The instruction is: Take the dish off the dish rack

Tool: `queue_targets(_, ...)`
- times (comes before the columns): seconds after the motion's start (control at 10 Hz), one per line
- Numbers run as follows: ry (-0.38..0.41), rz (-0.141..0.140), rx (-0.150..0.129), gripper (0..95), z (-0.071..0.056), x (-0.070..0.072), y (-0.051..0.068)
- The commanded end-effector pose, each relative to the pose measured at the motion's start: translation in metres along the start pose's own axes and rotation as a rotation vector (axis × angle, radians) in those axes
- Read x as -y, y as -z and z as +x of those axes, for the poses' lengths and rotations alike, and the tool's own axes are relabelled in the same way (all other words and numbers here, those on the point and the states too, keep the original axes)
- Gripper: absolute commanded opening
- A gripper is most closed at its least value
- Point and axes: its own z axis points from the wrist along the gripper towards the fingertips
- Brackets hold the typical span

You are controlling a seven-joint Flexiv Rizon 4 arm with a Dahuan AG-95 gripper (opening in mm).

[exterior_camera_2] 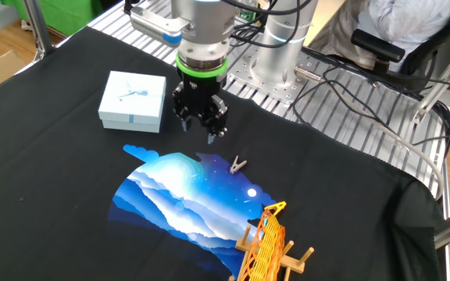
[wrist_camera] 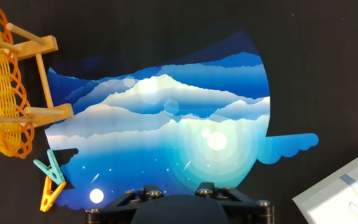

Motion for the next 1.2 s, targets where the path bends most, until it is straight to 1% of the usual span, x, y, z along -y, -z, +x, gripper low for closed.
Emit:
queue_targets(0.1,-0.001,-0.001,-0.002,0.0,-0.0014,-0.0002,-0.0007)
queue_targets(0.7,-0.003,-0.004,-0.006,0.0,-0.0012,-0.0025,-0.0010)
queue_targets(1.2,-0.012,-0.008,-0.011,0.0,-0.0005,-0.0079,-0.0010)
